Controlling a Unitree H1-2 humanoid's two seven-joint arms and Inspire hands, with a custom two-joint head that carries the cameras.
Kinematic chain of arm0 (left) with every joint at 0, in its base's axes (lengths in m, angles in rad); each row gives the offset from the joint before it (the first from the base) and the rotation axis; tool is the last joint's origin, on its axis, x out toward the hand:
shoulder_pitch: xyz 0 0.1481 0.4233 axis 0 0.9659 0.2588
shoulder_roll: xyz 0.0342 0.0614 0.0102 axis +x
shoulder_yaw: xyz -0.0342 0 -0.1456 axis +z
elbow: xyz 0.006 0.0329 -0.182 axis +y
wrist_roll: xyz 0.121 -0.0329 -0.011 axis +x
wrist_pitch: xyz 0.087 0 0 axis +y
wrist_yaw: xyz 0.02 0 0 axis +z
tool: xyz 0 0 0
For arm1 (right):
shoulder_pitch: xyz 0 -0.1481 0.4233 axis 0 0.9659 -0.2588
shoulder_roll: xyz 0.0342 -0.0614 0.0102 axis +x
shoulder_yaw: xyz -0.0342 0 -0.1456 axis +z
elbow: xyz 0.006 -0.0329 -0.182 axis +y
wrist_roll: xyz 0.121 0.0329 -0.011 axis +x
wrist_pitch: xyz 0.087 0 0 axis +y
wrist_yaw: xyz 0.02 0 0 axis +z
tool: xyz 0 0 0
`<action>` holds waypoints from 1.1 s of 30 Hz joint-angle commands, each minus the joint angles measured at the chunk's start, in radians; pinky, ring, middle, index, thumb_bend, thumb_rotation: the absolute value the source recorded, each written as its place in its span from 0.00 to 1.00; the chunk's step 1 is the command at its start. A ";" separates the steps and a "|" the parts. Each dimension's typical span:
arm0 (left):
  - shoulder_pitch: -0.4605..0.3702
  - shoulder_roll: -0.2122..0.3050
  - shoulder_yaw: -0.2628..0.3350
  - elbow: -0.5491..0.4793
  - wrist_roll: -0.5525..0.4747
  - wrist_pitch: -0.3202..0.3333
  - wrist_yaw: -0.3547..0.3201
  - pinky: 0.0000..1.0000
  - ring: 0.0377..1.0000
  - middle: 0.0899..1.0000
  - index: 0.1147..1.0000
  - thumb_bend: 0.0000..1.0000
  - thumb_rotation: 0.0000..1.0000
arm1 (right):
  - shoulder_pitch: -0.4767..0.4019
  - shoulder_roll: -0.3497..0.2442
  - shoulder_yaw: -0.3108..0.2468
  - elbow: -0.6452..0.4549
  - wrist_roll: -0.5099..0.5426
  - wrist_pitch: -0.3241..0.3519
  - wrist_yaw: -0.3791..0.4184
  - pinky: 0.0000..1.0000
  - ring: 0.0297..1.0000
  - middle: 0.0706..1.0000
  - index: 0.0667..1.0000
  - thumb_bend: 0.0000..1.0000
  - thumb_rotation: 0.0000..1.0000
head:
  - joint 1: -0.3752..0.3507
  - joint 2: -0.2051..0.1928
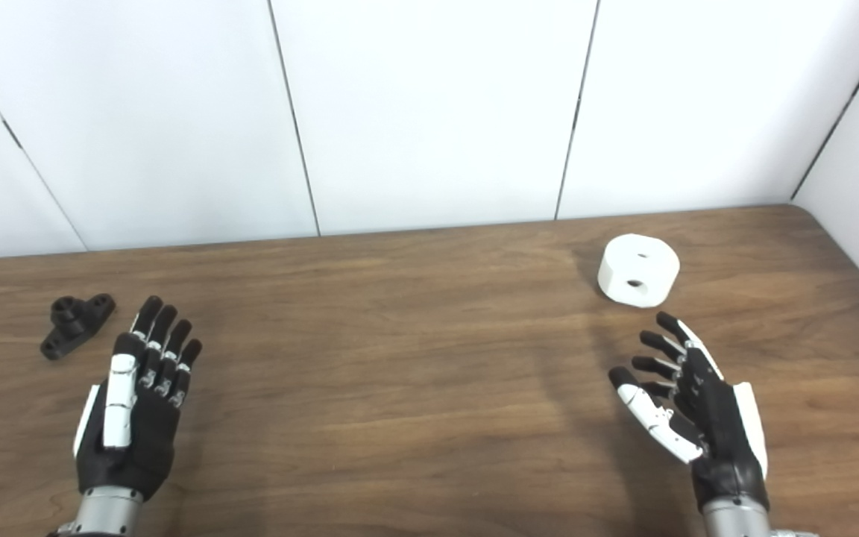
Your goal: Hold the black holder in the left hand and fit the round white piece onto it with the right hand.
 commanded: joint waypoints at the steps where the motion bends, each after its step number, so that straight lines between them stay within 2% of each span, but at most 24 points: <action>1: -0.015 0.003 0.005 -0.022 -0.010 -0.016 -0.005 1.00 1.00 1.00 0.98 0.66 0.63 | 0.028 0.039 0.002 -0.029 -0.007 -0.017 -0.009 0.62 0.74 0.83 0.89 0.36 0.39 | -0.002 0.002; 4: -0.014 0.005 0.009 -0.018 -0.020 -0.018 -0.009 1.00 1.00 1.00 0.97 0.65 0.61 | 0.030 0.042 0.004 -0.027 -0.010 -0.022 -0.013 0.62 0.74 0.82 0.89 0.37 0.39 | -0.005 0.001; 8: -0.012 0.015 0.004 -0.022 -0.010 -0.011 -0.011 1.00 1.00 1.00 0.98 0.63 0.64 | 0.031 0.043 0.006 -0.025 -0.006 -0.034 -0.012 0.62 0.73 0.81 0.89 0.36 0.38 | 0.000 -0.001; 12: -0.012 0.024 0.003 -0.018 0.000 -0.013 -0.009 1.00 1.00 1.00 0.98 0.62 0.65 | 0.031 0.046 0.011 -0.025 -0.005 -0.032 -0.011 0.62 0.73 0.81 0.89 0.38 0.41 | 0.003 -0.010; 15: -0.010 0.030 0.004 -0.015 0.011 -0.016 -0.008 1.00 1.00 1.00 0.98 0.65 0.65 | 0.033 0.053 0.020 -0.016 -0.026 -0.034 -0.022 0.61 0.73 0.81 0.89 0.36 0.40 | 0.032 -0.040; 17: -0.006 0.044 -0.003 -0.029 0.047 -0.011 -0.002 1.00 1.00 1.00 0.97 0.69 0.61 | 0.032 0.065 0.026 -0.011 -0.028 -0.033 -0.030 0.61 0.74 0.82 0.89 0.35 0.39 | 0.065 -0.063; 19: -0.008 0.072 -0.021 -0.070 0.135 -0.023 0.002 0.97 0.96 0.97 0.94 0.71 0.58 | 0.031 0.071 0.031 -0.001 -0.023 -0.045 -0.036 0.62 0.74 0.82 0.89 0.36 0.39 | 0.091 -0.086; 20: -0.014 0.090 -0.031 -0.096 0.177 -0.026 0.001 0.91 0.92 0.95 0.93 0.73 0.58 | 0.031 0.071 0.034 0.002 -0.020 -0.049 -0.037 0.63 0.75 0.82 0.90 0.35 0.37 | 0.091 -0.086; 23: -0.054 0.145 -0.032 -0.175 0.266 -0.028 0.004 0.72 0.84 0.91 0.89 0.83 0.57 | 0.030 0.073 0.050 0.007 -0.012 -0.049 -0.036 0.67 0.79 0.86 0.92 0.28 0.30 | 0.116 -0.119; 25: -0.094 0.145 -0.012 -0.237 0.429 -0.082 0.074 0.55 0.69 0.78 0.79 0.83 0.58 | 0.031 0.066 0.055 0.024 -0.003 -0.073 -0.034 0.67 0.80 0.87 0.93 0.25 0.29 | 0.129 -0.133; 26: -0.104 0.142 -0.006 -0.253 0.485 -0.101 0.099 0.50 0.64 0.73 0.76 0.81 0.60 | 0.031 0.064 0.057 0.029 -0.001 -0.082 -0.035 0.67 0.80 0.87 0.93 0.25 0.29 | 0.129 -0.133; 27: -0.120 0.146 0.012 -0.276 0.569 -0.124 0.136 0.47 0.61 0.70 0.74 0.81 0.61 | 0.032 0.061 0.061 0.037 -0.007 -0.092 -0.038 0.67 0.79 0.87 0.93 0.25 0.29 | 0.148 -0.150; 29: -0.140 0.160 0.038 -0.288 0.653 -0.165 0.173 0.44 0.57 0.65 0.71 0.79 0.64 | 0.033 0.056 0.069 0.051 -0.029 -0.108 -0.046 0.65 0.78 0.86 0.92 0.25 0.27 | 0.159 -0.158; 30: -0.160 0.188 0.062 -0.275 0.765 -0.211 0.217 0.43 0.56 0.64 0.71 0.78 0.65 | 0.032 0.054 0.072 0.059 -0.041 -0.117 -0.051 0.64 0.77 0.85 0.92 0.25 0.27 | 0.177 -0.167; 31: -0.175 0.214 0.082 -0.257 0.870 -0.247 0.257 0.43 0.57 0.68 0.73 0.75 0.68 | 0.031 0.051 0.073 0.067 -0.047 -0.125 -0.054 0.63 0.76 0.84 0.90 0.25 0.24 | 0.192 -0.171; 32: -0.185 0.230 0.095 -0.244 0.943 -0.271 0.285 0.44 0.58 0.69 0.74 0.76 0.72 | 0.030 0.050 0.073 0.073 -0.050 -0.130 -0.057 0.62 0.75 0.83 0.90 0.25 0.24 | 0.192 -0.171; 33: -0.193 0.264 0.114 -0.241 1.027 -0.267 0.295 0.44 0.59 0.70 0.75 0.77 0.74 | 0.027 0.051 0.070 0.081 -0.047 -0.138 -0.060 0.62 0.75 0.83 0.90 0.25 0.23 | 0.219 -0.185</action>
